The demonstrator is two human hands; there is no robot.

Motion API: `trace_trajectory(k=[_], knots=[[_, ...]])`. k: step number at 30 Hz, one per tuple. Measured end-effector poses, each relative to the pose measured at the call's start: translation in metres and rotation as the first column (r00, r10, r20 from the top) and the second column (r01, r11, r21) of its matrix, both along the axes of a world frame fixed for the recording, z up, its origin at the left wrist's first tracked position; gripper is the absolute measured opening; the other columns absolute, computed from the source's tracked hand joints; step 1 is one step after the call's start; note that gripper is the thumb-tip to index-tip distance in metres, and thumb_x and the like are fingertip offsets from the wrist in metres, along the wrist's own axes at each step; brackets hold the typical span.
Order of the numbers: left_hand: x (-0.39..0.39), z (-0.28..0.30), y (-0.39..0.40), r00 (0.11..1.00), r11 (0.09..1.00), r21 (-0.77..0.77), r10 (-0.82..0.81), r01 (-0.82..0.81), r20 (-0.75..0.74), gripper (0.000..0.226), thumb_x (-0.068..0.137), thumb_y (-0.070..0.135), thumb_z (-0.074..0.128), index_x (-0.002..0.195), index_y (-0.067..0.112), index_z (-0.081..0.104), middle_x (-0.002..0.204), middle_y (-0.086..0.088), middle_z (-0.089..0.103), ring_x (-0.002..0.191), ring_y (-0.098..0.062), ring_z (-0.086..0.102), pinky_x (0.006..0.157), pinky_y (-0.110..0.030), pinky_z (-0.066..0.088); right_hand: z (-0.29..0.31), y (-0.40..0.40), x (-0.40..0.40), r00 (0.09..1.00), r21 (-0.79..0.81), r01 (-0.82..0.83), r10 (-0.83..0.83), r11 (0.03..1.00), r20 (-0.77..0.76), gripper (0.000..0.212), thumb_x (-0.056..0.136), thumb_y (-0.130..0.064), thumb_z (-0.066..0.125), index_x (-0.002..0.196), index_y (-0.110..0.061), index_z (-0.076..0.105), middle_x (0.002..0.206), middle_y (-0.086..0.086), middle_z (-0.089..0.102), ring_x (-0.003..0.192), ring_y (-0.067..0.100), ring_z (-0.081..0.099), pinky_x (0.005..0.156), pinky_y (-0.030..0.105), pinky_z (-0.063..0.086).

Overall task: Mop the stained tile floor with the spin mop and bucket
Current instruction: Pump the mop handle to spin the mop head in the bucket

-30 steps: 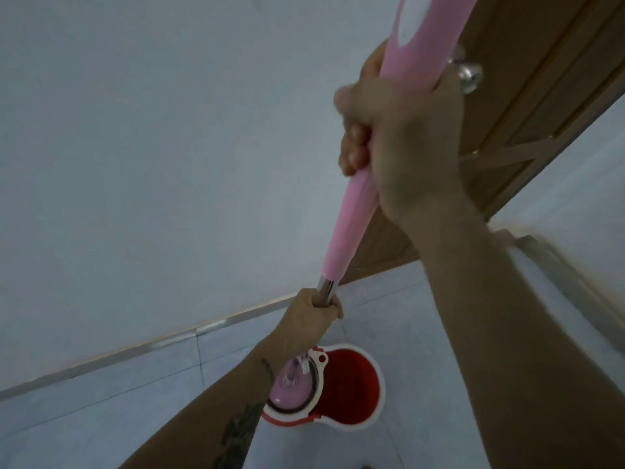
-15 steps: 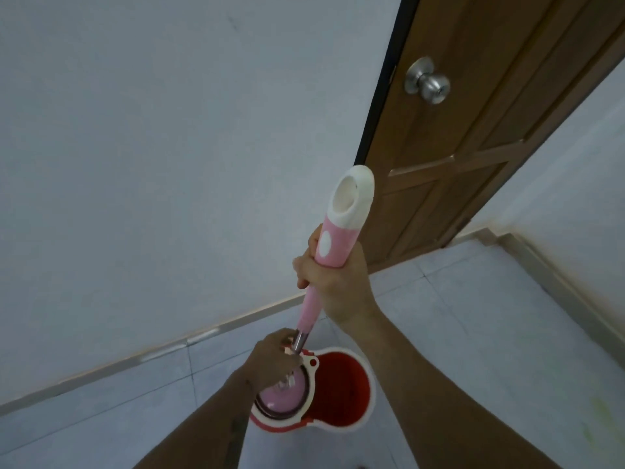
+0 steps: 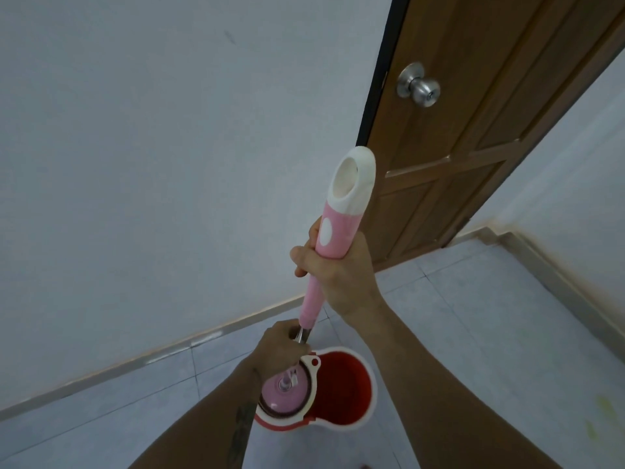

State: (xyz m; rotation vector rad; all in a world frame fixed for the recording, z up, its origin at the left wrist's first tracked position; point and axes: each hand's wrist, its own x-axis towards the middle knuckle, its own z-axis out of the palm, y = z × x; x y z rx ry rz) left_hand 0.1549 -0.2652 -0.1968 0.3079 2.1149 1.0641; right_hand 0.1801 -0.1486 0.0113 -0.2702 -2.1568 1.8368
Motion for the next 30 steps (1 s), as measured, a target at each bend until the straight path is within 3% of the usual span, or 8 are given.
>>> trace_trajectory(k=[5, 10, 13, 15, 21, 27, 30], knots=[[0.001, -0.001, 0.001, 1.0, 1.0, 0.001, 0.012, -0.011, -0.021, 0.024, 0.084, 0.016, 0.065, 0.107, 0.017, 0.068, 0.107, -0.003, 0.071, 0.098, -0.021, 0.067, 0.087, -0.03, 0.05, 0.0, -0.001, 0.002, 1.0, 0.005, 0.015, -0.015, 1.0, 0.005, 0.02, 0.071, -0.009, 0.073, 0.071, -0.019, 0.056, 0.063, 0.003, 0.059, 0.061, 0.028, 0.067, 0.07, 0.051, 0.06], [0.003, 0.0, 0.0, 1.0, 1.0, 0.003, 0.008, -0.008, -0.027, 0.023, 0.085, 0.014, 0.064, 0.107, 0.02, 0.066, 0.101, -0.002, 0.071, 0.093, -0.02, 0.068, 0.074, -0.017, 0.049, -0.001, -0.002, 0.004, 0.999, 0.011, 0.02, -0.02, 1.0, 0.029, 0.024, 0.076, -0.003, 0.075, 0.075, -0.017, 0.056, 0.065, 0.004, 0.06, 0.066, 0.033, 0.068, 0.072, 0.052, 0.06], [0.002, 0.001, -0.002, 1.0, 1.0, 0.003, 0.012, -0.012, -0.007, 0.024, 0.082, 0.013, 0.065, 0.105, 0.022, 0.067, 0.096, -0.004, 0.073, 0.091, -0.023, 0.071, 0.076, -0.023, 0.056, 0.003, -0.004, 0.006, 0.999, 0.001, 0.032, -0.032, 0.999, 0.018, 0.019, 0.072, -0.008, 0.073, 0.071, -0.015, 0.056, 0.062, 0.003, 0.058, 0.067, 0.043, 0.066, 0.07, 0.053, 0.059], [0.002, 0.0, -0.004, 1.0, 1.0, 0.001, 0.014, -0.014, -0.004, 0.026, 0.081, 0.013, 0.065, 0.105, 0.021, 0.067, 0.097, -0.005, 0.073, 0.091, -0.024, 0.071, 0.073, -0.02, 0.056, 0.005, -0.006, 0.007, 1.0, -0.008, 0.029, -0.029, 1.0, 0.011, 0.017, 0.072, -0.004, 0.072, 0.071, -0.009, 0.056, 0.061, 0.006, 0.057, 0.067, 0.047, 0.063, 0.067, 0.055, 0.058], [0.003, 0.001, -0.004, 1.0, 1.0, -0.027, -0.008, 0.007, -0.012, 0.023, 0.08, 0.013, 0.065, 0.1, 0.024, 0.067, 0.091, -0.002, 0.073, 0.084, -0.02, 0.072, 0.073, -0.022, 0.054, 0.009, -0.009, 0.013, 0.999, 0.014, 0.031, -0.031, 0.999, 0.016, 0.022, 0.077, 0.002, 0.073, 0.07, -0.01, 0.056, 0.063, 0.012, 0.057, 0.068, 0.047, 0.063, 0.067, 0.056, 0.057], [0.005, 0.002, -0.003, 1.0, 0.999, -0.035, -0.015, 0.014, -0.026, 0.024, 0.081, 0.011, 0.064, 0.102, 0.024, 0.066, 0.092, -0.003, 0.073, 0.082, -0.017, 0.07, 0.069, -0.017, 0.049, 0.013, -0.009, 0.016, 0.999, 0.023, 0.028, -0.029, 0.999, 0.03, 0.025, 0.078, 0.001, 0.073, 0.071, -0.015, 0.055, 0.062, 0.003, 0.058, 0.069, 0.042, 0.065, 0.07, 0.052, 0.059], [0.006, 0.003, -0.003, 0.999, 1.0, -0.026, -0.016, 0.016, -0.031, 0.025, 0.083, 0.009, 0.064, 0.103, 0.023, 0.066, 0.094, -0.002, 0.072, 0.083, -0.015, 0.068, 0.077, -0.022, 0.049, 0.013, -0.008, 0.018, 0.999, 0.024, 0.026, -0.027, 0.999, 0.031, 0.022, 0.077, 0.001, 0.073, 0.072, -0.012, 0.056, 0.063, 0.006, 0.058, 0.07, 0.044, 0.064, 0.07, 0.054, 0.058]])
